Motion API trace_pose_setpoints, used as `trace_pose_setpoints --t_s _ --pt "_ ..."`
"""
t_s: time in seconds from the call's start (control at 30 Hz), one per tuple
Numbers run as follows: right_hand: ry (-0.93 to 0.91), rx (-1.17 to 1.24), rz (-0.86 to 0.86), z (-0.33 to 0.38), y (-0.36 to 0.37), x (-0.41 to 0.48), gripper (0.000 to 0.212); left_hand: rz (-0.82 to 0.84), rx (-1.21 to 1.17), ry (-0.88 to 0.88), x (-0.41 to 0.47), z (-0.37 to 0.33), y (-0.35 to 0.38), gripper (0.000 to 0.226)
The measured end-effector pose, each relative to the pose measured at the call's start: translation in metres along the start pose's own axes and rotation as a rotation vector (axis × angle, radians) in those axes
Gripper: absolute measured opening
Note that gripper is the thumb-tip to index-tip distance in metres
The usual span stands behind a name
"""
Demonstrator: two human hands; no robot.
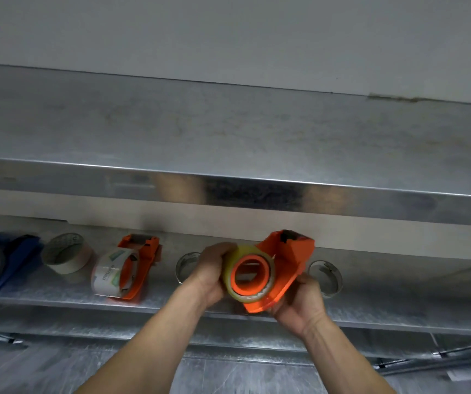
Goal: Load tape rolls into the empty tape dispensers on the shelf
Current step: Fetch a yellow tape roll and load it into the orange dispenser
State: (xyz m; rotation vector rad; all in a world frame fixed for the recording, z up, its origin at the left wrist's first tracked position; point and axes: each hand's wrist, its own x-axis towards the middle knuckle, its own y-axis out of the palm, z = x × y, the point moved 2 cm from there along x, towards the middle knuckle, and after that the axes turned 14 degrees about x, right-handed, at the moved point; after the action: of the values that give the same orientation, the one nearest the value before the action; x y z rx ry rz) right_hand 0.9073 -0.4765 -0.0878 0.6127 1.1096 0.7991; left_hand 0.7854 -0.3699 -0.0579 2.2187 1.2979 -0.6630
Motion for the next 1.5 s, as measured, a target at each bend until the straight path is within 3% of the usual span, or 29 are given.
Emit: trace_pose_setpoints --t_s 0.07,0.13,0.3,0.4,0.57,0.7,0.83,1.03,1.5 --pt "0.046 -0.053 0.086 0.0 0.0 -0.002 0.085 0.008 0.055 0.007 0.002 -0.009 -0.006 0.03" --pt "0.095 -0.146 0.155 -0.003 0.003 -0.006 0.102 0.022 0.127 0.026 0.004 -0.015 -0.01 0.024" --pt "0.013 -0.373 0.274 -0.004 0.008 -0.007 0.049 -0.019 0.277 0.077 0.01 -0.019 -0.015 0.021" --pt "-0.092 -0.544 0.304 -0.003 0.011 -0.004 0.057 -0.096 0.3 0.121 0.014 -0.015 -0.018 0.019" --pt "-0.252 -0.811 0.269 -0.01 0.015 -0.004 0.057 -0.297 0.371 0.273 0.017 -0.021 -0.014 0.034" --pt "-0.461 -1.028 0.146 -0.014 0.022 -0.017 0.029 -0.307 0.418 0.32 0.007 -0.029 -0.006 0.035" --pt "-0.655 -1.31 0.028 -0.015 0.02 -0.018 0.034 -0.099 0.415 0.258 0.001 -0.025 -0.007 0.026" --pt "-0.633 -1.559 -0.053 -0.015 0.007 -0.016 0.039 -0.032 0.474 0.383 -0.002 -0.016 -0.011 0.027" --pt "-0.675 -1.548 -0.101 -0.017 -0.002 -0.018 0.039 -0.004 0.793 0.545 -0.01 -0.014 -0.006 0.017"
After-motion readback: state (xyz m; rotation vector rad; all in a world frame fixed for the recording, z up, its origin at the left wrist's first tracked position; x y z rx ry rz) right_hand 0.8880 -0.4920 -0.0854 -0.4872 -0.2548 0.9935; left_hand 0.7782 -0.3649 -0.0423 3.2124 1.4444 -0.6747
